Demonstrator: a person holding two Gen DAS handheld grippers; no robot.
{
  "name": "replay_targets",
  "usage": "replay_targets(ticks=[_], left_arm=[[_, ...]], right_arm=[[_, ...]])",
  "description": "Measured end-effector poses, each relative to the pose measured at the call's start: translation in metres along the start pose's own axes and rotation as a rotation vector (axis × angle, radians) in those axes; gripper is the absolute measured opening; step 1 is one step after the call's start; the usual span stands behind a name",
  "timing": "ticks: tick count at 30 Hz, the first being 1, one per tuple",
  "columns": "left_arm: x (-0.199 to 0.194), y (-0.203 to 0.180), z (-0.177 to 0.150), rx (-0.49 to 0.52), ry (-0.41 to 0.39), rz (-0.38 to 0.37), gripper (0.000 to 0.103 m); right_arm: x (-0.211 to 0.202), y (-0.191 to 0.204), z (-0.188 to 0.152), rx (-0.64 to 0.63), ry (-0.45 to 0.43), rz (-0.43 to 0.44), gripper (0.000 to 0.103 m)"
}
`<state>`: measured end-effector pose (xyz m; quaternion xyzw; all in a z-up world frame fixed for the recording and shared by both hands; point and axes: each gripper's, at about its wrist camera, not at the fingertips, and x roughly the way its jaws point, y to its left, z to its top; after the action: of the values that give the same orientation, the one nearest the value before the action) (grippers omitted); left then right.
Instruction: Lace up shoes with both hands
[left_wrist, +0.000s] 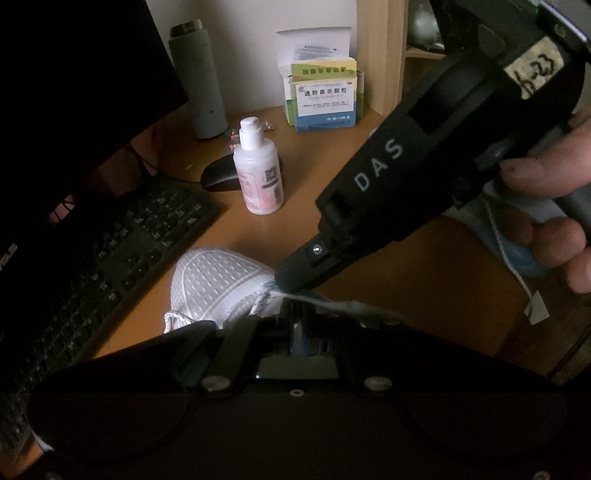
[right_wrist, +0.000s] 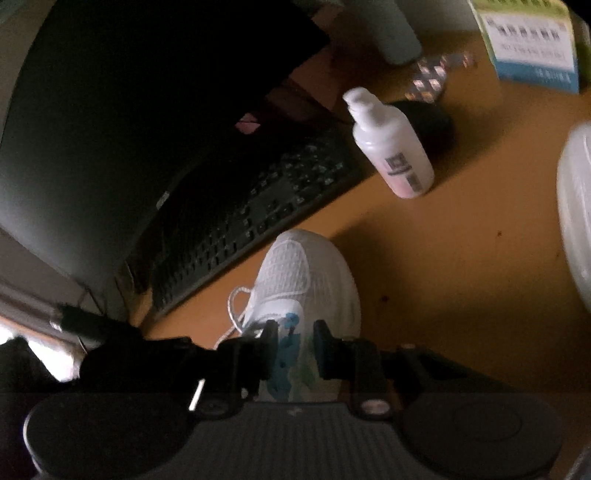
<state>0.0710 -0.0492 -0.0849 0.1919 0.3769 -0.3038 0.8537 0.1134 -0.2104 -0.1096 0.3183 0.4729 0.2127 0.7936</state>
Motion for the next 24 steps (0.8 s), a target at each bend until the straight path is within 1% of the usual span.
replay_targets(ticks=[1, 2, 3, 4, 5, 7, 8, 9, 11, 13, 14, 15, 17, 20, 23, 24], left_arm=[[0.000, -0.001, 0.000, 0.003, 0.001, 0.007, 0.001], [-0.002, -0.002, 0.000, 0.010, 0.001, 0.017, 0.003], [-0.006, -0.005, -0.001, 0.020, -0.009, 0.044, 0.008], [-0.015, -0.008, -0.003, 0.037, -0.027, 0.093, 0.025], [-0.023, -0.011, -0.006, 0.050, -0.042, 0.129, 0.038], [-0.033, -0.015, -0.013, 0.064, -0.060, 0.173, 0.040], [-0.035, -0.017, -0.015, 0.065, -0.055, 0.182, 0.040], [-0.037, -0.020, -0.019, 0.069, -0.045, 0.190, 0.040], [-0.039, -0.026, -0.026, 0.078, -0.029, 0.189, 0.040], [-0.038, -0.028, -0.028, 0.071, -0.020, 0.189, 0.041], [-0.038, -0.029, -0.028, 0.068, -0.015, 0.189, 0.041], [-0.037, -0.030, -0.029, 0.065, -0.011, 0.189, 0.041], [-0.036, -0.030, -0.030, 0.057, -0.001, 0.191, 0.043], [-0.035, -0.030, -0.031, 0.040, 0.006, 0.191, 0.045], [-0.038, -0.031, -0.032, 0.015, 0.004, 0.194, 0.045], [-0.038, -0.032, -0.032, 0.011, 0.004, 0.193, 0.045]], right_arm=[[0.000, -0.001, -0.001, 0.008, -0.004, 0.013, 0.003], [0.001, -0.003, -0.001, 0.015, -0.009, 0.029, 0.002], [0.000, -0.003, -0.003, 0.012, -0.020, 0.033, 0.002], [-0.003, -0.001, -0.004, 0.007, -0.034, 0.031, 0.002], [-0.011, 0.002, -0.004, -0.007, -0.073, 0.023, 0.002], [-0.034, 0.008, 0.002, -0.059, -0.154, -0.004, 0.002], [-0.054, 0.012, 0.009, -0.095, -0.214, -0.028, 0.002], [-0.080, 0.015, 0.018, -0.133, -0.292, -0.060, 0.002], [-0.123, 0.017, 0.032, -0.176, -0.419, -0.123, 0.002], [-0.162, 0.019, 0.041, -0.207, -0.522, -0.180, 0.002], [-0.192, 0.020, 0.046, -0.240, -0.595, -0.236, 0.002], [-0.216, 0.022, 0.047, -0.272, -0.649, -0.293, 0.002], [-0.255, 0.024, 0.047, -0.326, -0.736, -0.397, 0.002], [-0.299, 0.021, 0.042, -0.348, -0.818, -0.521, 0.002], [-0.328, 0.013, 0.036, -0.355, -0.863, -0.639, 0.002], [-0.335, 0.009, 0.034, -0.343, -0.873, -0.658, 0.002]])
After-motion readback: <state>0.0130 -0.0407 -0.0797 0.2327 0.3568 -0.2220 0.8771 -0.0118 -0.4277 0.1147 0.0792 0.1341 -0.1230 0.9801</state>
